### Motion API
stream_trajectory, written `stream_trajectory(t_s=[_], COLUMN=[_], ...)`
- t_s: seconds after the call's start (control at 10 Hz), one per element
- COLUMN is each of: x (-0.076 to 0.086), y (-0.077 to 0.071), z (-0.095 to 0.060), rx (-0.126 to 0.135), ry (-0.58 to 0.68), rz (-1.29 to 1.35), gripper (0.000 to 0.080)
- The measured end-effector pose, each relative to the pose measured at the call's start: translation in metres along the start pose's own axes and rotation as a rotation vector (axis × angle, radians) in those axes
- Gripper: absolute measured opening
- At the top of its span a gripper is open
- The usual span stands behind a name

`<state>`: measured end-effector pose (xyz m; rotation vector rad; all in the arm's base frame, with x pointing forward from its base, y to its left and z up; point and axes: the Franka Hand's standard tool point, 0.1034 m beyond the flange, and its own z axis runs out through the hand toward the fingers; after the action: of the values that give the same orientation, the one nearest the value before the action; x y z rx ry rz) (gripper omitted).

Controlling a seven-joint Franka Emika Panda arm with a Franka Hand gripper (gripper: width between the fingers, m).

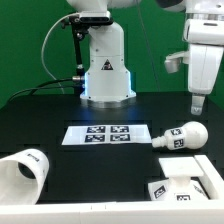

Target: Assemble lamp

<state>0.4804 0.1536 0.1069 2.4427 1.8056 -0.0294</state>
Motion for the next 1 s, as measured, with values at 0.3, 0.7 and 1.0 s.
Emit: stream_trajectory(t_s=[0.3,0.7,1.0], x=[0.001,0.002,-0.002], y=[-0.008,-0.019,-0.025], z=[0.008,0.018,0.022], rx=[-0.002,0.008,0.025], ry=[-0.031,-0.05,-0.065], rz=[-0.134,-0.257,-0.252], gripper=[0.0699,0.0699,0.0699])
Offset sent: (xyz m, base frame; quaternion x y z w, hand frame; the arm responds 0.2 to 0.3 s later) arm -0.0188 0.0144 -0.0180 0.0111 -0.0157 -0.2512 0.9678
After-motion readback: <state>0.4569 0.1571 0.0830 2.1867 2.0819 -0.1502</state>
